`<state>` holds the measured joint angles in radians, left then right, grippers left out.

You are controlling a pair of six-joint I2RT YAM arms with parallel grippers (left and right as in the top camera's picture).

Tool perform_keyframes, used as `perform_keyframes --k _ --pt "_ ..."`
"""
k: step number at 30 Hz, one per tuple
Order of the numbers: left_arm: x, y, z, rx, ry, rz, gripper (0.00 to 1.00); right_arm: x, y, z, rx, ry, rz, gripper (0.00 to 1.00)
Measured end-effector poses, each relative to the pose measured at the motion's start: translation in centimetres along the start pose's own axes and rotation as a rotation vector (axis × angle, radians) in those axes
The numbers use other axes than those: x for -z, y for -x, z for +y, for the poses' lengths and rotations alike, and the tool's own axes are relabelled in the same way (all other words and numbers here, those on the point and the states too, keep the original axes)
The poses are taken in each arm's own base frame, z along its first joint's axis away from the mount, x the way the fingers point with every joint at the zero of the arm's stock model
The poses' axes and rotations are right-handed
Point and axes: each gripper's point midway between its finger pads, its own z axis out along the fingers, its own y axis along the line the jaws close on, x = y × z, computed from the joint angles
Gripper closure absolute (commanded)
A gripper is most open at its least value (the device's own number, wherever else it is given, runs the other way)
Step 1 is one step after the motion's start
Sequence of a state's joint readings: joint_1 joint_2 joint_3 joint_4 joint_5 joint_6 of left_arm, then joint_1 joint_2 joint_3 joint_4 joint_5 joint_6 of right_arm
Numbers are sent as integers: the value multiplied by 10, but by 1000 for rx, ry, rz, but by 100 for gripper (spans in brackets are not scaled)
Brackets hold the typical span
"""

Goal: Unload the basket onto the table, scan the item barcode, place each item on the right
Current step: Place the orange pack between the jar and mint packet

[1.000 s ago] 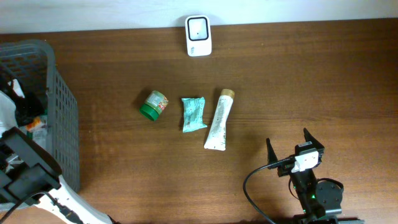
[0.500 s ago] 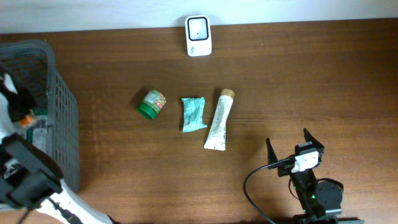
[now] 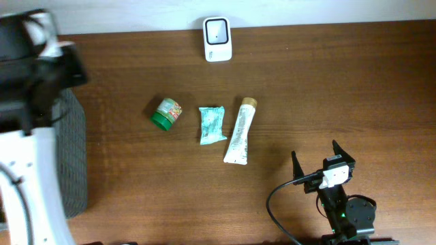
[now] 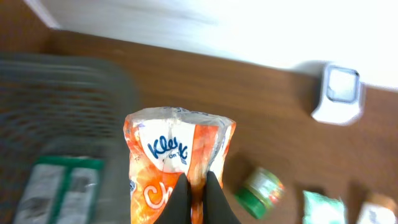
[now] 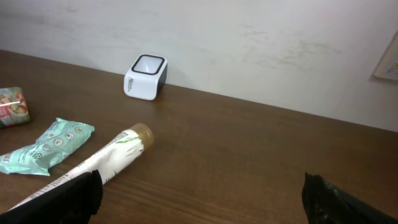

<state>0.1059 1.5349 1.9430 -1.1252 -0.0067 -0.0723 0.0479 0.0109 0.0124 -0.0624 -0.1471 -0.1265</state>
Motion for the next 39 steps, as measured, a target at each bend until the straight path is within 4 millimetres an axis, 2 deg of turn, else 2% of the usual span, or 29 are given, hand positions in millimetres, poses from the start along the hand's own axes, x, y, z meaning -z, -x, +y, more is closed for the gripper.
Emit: perform_keyframes --k 2,3,7,9,12,13,14,15,16,20,22,24,26,28,29,30,31,32,34,39 --pt "-26 -18 -52 -77 -91 74 100 0 0 0 0 0 0 2" --pt "-52 -39 -84 -123 -136 154 100 0 0 0 -1 0 0 2" --pt "-125 -109 -158 -236 -197 383 100 0 0 0 0 0 0 2" --pt "-157 -150 -183 -275 -200 492 100 0 0 0 0 0 0 2" --pt "-193 -200 -205 -312 -191 606 97 0 0 0 0 0 0 2" --pt "-201 -212 -209 -322 -188 629 79 0 0 0 0 0 0 2" --pt "-204 -217 -211 -326 -186 640 73 0 0 0 0 0 0 2" --pt "-206 -222 -213 -327 -187 650 60 0 0 0 0 0 0 1" --pt "-208 -225 -214 -330 -187 656 54 0 0 0 0 0 0 2" --pt "-210 -228 -213 -328 -182 666 51 0 0 0 0 0 0 2" --pt "-205 -220 -204 -335 -142 674 51 0 0 0 0 0 -1 2" --pt "-201 -190 -189 -332 -74 617 50 0 0 0 0 0 0 2" --pt "-194 -166 -164 -347 35 571 50 0 0 0 0 0 0 2" --pt "-176 -126 -127 -339 171 469 49 0 0 0 0 0 0 2" --pt "-155 -98 -96 -319 268 403 49 0 0 0 0 0 0 2" --pt "-147 -86 -81 -301 307 377 50 0 0 0 0 0 0 2" --pt "-140 -80 -61 -279 348 373 50 0 0 0 0 0 0 1" --pt "-138 -75 -35 -245 398 381 50 0 0 0 0 0 0 2" --pt "-138 -72 5 -186 465 400 49 0 0 0 0 0 0 2" --pt "-139 -64 52 -127 511 399 50 0 0 0 0 0 0 2"
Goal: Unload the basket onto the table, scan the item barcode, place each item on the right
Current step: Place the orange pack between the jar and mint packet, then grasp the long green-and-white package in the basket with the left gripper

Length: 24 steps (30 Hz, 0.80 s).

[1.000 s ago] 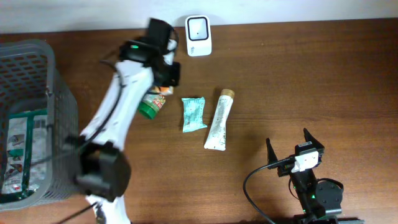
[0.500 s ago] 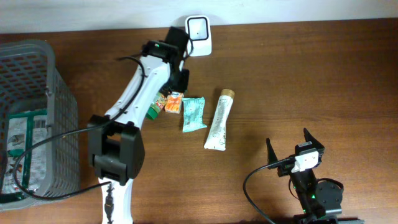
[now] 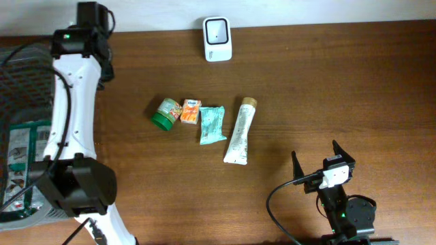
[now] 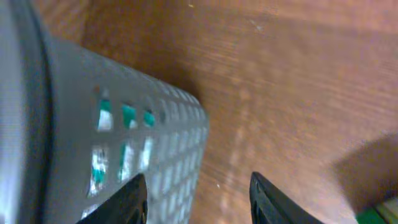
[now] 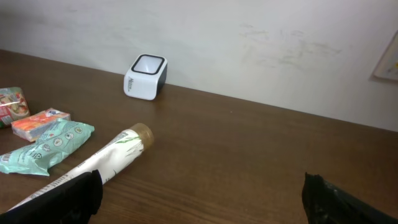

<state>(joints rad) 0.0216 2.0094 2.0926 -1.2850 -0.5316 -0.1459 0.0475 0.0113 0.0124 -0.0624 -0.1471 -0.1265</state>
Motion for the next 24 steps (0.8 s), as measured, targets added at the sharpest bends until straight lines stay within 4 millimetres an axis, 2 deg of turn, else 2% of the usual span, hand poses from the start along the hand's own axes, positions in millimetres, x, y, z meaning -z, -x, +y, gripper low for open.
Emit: perform_keyframes --k 4,7,11,14,18,20,21,23,24 --pt "-10 6 14 -29 -53 -8 49 0 0 0 0 0 -1 2" --pt "-7 6 16 -90 -134 -14 50 0 0 0 0 0 0 2" --pt "-13 3 49 -149 -169 -20 50 0 0 0 0 0 -1 2" --pt "-25 -2 75 -166 -175 -7 50 0 0 0 0 0 0 2" --pt "-32 2 87 -123 -251 -40 41 0 0 0 0 0 0 2" --pt "-24 9 84 -108 -296 -74 37 0 0 0 0 0 0 2" --pt "-13 18 87 -76 -307 -109 36 0 0 0 0 0 -1 2" --pt "25 35 102 15 -314 -191 36 0 0 0 1 0 -1 2" --pt "59 44 122 94 -299 -267 36 0 0 0 0 0 -1 2"
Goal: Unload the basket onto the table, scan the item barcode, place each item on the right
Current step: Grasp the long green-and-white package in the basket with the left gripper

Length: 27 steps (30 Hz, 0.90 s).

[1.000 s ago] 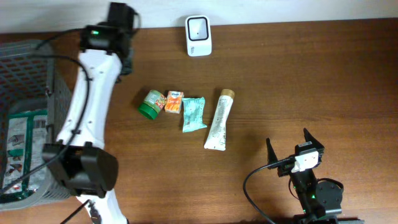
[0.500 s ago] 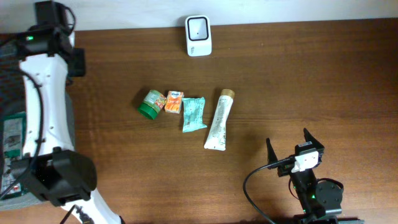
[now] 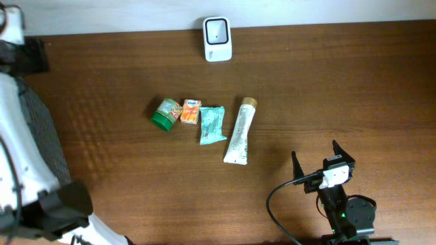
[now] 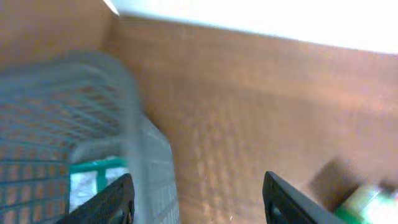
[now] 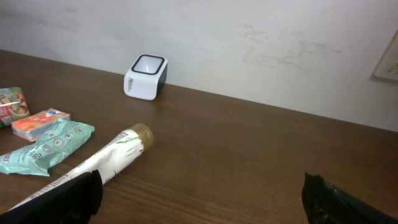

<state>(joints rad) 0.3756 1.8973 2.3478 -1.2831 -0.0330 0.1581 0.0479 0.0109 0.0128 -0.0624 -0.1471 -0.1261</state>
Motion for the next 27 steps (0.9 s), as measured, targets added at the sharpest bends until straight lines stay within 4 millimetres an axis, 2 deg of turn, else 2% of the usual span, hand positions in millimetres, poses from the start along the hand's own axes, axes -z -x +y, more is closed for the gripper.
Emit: perform_keyframes --k 1,3,4,5,7,9,11,12,15,18,21,24,27 --pt "29 9 12 63 35 -62 35 0 0 0 0 0 1 2" --pt "64 10 37 158 104 -117 34 0 0 0 0 0 0 2" --pt "91 -1 68 281 194 -133 34 0 0 0 0 0 1 2" --pt "102 -13 90 371 254 -128 34 0 0 0 0 0 0 2" --pt "103 -31 118 481 321 -97 35 0 0 0 0 0 0 2" --pt "80 -65 153 600 398 -5 35 0 0 0 0 0 0 2" --pt "55 -86 169 644 429 52 37 0 0 0 0 0 0 1" --pt "26 -116 177 673 442 140 38 0 0 0 0 0 0 2" --pt "-21 -140 185 629 436 178 38 0 0 0 0 0 0 2" --pt "-78 -183 172 499 372 266 35 0 0 0 0 0 0 2" --pt "-103 -208 166 446 354 292 31 0 0 0 0 0 0 2" --pt "-116 -230 165 417 354 312 27 0 0 0 0 0 0 2" --pt "-124 -238 166 364 354 311 26 0 0 0 0 0 0 1"
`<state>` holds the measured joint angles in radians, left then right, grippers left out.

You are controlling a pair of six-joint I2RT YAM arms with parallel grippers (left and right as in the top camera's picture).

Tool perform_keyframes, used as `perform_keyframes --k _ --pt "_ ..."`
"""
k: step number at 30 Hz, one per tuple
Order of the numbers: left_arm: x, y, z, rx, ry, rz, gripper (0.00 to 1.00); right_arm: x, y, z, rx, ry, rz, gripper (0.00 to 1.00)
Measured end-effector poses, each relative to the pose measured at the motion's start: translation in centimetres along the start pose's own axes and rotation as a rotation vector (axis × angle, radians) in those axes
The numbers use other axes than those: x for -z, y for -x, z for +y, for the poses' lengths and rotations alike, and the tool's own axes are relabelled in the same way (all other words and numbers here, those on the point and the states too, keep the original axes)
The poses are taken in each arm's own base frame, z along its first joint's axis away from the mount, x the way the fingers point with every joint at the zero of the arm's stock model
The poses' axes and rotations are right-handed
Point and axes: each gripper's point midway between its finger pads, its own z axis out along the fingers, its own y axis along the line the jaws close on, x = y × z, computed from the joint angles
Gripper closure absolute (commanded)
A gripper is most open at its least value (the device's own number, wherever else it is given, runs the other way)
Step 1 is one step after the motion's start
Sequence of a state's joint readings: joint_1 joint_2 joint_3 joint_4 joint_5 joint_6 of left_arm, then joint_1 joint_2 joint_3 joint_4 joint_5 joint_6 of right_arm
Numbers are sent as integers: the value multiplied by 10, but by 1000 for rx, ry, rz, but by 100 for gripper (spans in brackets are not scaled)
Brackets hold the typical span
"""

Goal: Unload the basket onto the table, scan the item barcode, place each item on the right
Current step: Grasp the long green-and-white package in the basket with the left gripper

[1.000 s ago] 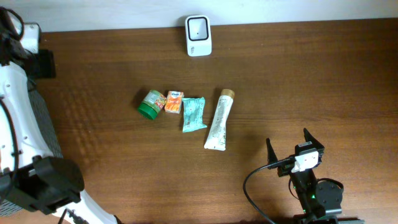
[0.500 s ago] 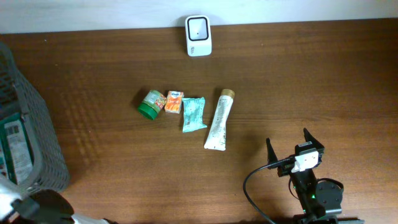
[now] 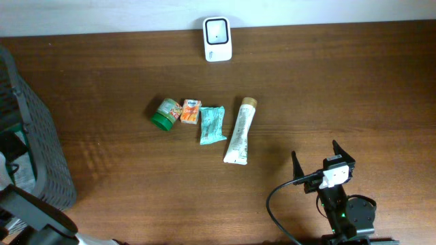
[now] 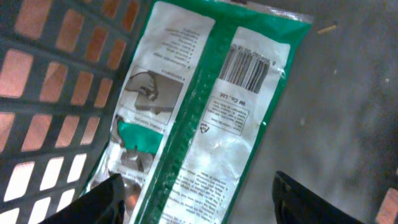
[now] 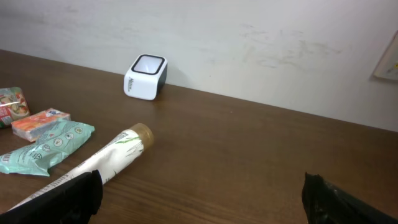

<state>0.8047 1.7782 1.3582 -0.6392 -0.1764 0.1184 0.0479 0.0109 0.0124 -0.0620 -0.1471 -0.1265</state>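
Note:
My left gripper (image 4: 199,208) is open, low inside the grey mesh basket (image 3: 46,146), right over a green and white packet (image 4: 205,112) whose barcode (image 4: 252,67) faces up. The white scanner (image 3: 217,30) stands at the table's far edge, also in the right wrist view (image 5: 145,77). On the table lie a green-lidded jar (image 3: 165,112), an orange tissue pack (image 3: 191,111), a teal packet (image 3: 212,124) and a white tube (image 3: 239,131). My right gripper (image 3: 320,165) rests open at the near right, holding nothing.
The basket's mesh wall (image 4: 56,74) rises close on the left of the left gripper. A black cable (image 3: 279,204) loops by the right arm's base. A pale wall (image 5: 249,37) stands behind the table.
The left gripper was above the basket's corner and the table; now it is down inside the basket over the green and white packet, still open. The right arm has not moved.
First my left gripper was shut on the orange tissue pack, held up by the basket. Then the pack lay on the table between jar and teal packet, the gripper open beside the basket. Then it was over the basket's rim, now inside it.

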Motion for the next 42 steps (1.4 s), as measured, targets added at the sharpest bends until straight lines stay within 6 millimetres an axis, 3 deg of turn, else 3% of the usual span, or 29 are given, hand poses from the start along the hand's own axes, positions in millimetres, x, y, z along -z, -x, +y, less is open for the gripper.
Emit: perform_keyframes --k 3,8,11,13,15,23,24,26,42 --pt "-6 -1 0 -32 2 1 25 0 0 0 0 0 0 2" --pt "-47 -31 -3 -58 -2 125 24 0 0 0 0 0 0 2" --pt "-52 -34 -5 -81 -6 135 21 0 0 0 0 0 0 1" --pt "-66 -44 -9 -97 -15 175 18 0 0 0 0 0 0 2" --pt "-68 -41 -9 -98 -13 168 19 0 0 0 0 0 0 2" --pt "-73 -36 -14 -100 -38 154 55 0 0 0 -1 0 0 2" --pt "-73 -36 -14 -103 -40 154 76 0 0 0 0 0 0 2" --pt "-74 -37 -15 -104 -43 157 99 0 0 0 0 0 0 1" --pt "-78 -34 -13 -115 -20 147 100 0 0 0 0 0 0 2"
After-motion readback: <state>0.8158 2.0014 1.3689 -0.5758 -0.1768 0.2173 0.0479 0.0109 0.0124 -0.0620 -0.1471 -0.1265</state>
